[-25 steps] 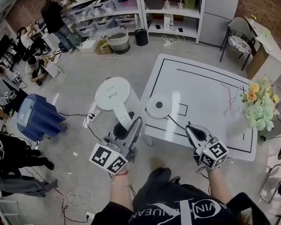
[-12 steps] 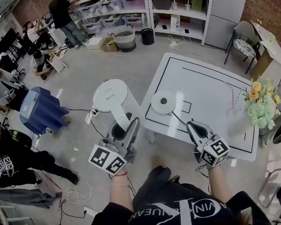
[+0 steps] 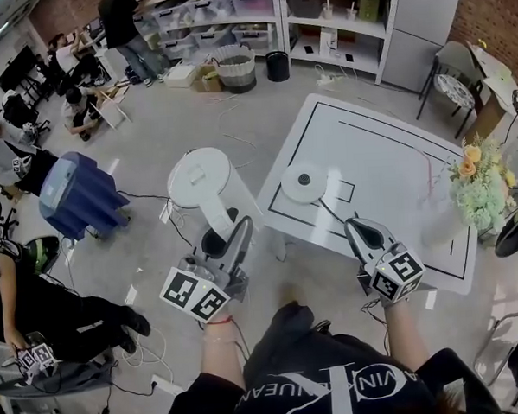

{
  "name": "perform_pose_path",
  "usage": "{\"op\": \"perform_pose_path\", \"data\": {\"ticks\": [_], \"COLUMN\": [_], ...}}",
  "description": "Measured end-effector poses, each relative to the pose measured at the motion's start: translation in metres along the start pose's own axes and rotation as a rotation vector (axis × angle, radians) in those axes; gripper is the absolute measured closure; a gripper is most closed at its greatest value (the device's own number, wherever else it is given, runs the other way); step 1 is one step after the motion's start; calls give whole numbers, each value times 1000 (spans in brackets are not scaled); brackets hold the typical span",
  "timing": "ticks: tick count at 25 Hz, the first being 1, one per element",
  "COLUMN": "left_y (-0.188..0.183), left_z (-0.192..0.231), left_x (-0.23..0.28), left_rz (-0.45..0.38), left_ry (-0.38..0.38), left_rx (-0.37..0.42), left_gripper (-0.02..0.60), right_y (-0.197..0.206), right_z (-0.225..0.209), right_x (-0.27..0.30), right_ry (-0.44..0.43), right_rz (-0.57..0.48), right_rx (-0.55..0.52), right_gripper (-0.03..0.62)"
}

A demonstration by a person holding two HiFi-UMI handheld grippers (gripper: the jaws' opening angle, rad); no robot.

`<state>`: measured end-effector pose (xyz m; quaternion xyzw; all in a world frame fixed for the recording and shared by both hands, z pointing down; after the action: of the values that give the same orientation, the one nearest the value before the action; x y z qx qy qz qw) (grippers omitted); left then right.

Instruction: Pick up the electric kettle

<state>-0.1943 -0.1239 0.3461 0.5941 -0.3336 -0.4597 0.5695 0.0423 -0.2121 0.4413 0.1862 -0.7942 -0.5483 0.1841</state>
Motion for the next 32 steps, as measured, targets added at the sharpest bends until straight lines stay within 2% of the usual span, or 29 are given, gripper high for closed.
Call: {"op": "perform_pose_path", "data": {"ticks": [22,32], "left_y": [-4,1], "left_z": [-1,-2], "left_x": [-45,-47], "left_rz": [1,5], "left_ry": [-101,-118], "left_rx": [-4,-16], "left_gripper": [448,448], "right_y": [-7,-15], "right_z": [13,8], "right_x": [-2,-3], "right_ry": [-50,-49], "right_rz": [6,-12], "right_rx": [-20,-29], "right_gripper": [596,597]}}
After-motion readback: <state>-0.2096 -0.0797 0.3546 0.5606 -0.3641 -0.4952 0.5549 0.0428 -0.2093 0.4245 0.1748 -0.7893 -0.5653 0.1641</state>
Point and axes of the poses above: the fingertips, and each gripper's own axes: x forward along the fingers, z to its left, y out of its underside, the point moved 3 cm from there along -x, backward along the fingers, and after that the axes turned 9 degrees about x, right-handed, at the moved point
